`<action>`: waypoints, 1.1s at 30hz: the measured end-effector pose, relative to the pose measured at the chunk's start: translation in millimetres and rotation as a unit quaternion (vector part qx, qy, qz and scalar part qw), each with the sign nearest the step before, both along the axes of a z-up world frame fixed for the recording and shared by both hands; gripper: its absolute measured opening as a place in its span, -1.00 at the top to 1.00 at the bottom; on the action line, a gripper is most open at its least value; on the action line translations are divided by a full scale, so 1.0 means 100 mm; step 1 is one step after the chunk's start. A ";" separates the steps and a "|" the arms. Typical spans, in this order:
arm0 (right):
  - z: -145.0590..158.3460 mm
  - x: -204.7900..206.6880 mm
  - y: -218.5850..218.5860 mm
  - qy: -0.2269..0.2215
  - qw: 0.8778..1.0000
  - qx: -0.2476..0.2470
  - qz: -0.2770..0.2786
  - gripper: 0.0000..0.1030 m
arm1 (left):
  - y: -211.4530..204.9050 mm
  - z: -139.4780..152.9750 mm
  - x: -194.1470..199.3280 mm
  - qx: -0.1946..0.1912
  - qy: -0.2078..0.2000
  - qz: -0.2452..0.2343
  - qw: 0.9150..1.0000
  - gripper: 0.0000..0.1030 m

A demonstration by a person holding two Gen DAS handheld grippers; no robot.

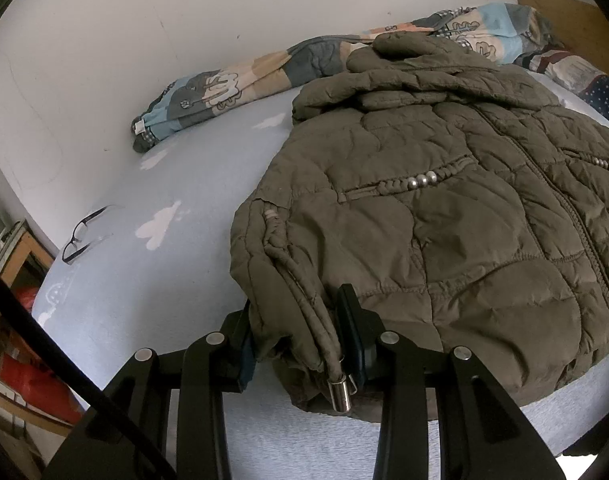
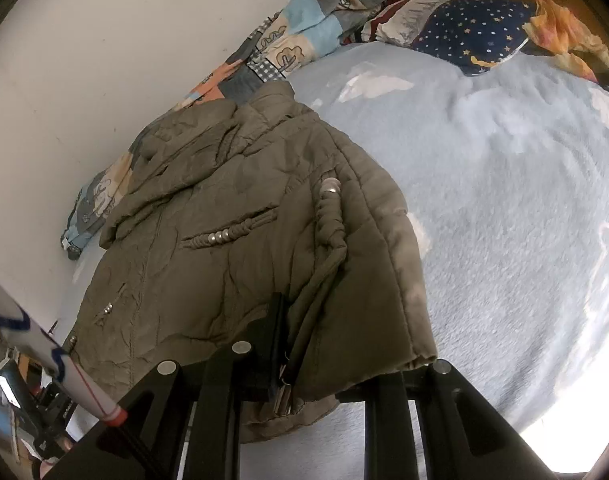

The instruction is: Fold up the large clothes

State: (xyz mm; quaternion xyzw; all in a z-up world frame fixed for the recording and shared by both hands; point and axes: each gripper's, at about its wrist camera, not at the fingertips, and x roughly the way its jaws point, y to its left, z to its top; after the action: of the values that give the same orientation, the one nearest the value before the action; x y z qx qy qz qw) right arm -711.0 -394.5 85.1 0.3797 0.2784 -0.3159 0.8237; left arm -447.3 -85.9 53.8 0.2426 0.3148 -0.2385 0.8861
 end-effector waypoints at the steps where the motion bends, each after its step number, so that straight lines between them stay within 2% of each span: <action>1: 0.00 0.00 0.00 0.001 1.000 -0.001 0.000 0.61 | 0.00 0.00 0.00 0.000 0.000 0.000 1.000 0.31; 5: 0.01 -0.02 0.00 -0.002 1.000 0.001 -0.001 0.61 | 0.02 0.02 -0.01 -0.004 -0.004 -0.001 1.000 0.33; 9: 0.06 -0.04 0.02 -0.005 1.000 -0.007 -0.002 0.61 | 0.08 0.15 -0.05 -0.024 -0.023 0.003 0.999 0.42; 14: 0.34 -0.07 0.15 -0.012 0.997 -0.074 -0.002 0.64 | 0.16 0.31 -0.08 -0.052 -0.042 0.001 0.998 0.45; 18: 0.50 -0.09 0.21 -0.020 0.995 -0.097 0.000 0.67 | 0.21 0.38 -0.13 -0.059 -0.054 -0.003 0.997 0.49; 25: 0.62 -0.19 0.25 -0.036 0.994 -0.100 -0.004 0.71 | 0.28 0.47 -0.18 -0.071 -0.061 -0.006 0.996 0.53; 30: 0.68 -0.21 0.28 -0.040 0.994 -0.104 -0.003 0.73 | 0.27 0.45 -0.17 -0.067 -0.045 -0.003 0.997 0.53; 32: 0.65 -0.19 0.25 -0.042 0.995 -0.090 0.000 0.72 | 0.26 0.43 -0.15 -0.064 -0.037 0.001 0.997 0.48; 33: 0.63 -0.19 0.23 -0.049 0.996 -0.080 0.005 0.69 | 0.26 0.42 -0.13 -0.061 -0.034 0.007 0.998 0.32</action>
State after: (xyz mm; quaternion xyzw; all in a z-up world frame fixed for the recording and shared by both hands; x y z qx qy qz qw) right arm -730.1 -371.6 148.0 0.3265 0.2135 -0.3145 0.8654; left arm -460.0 -59.9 95.5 0.1939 0.2712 -0.2432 0.9109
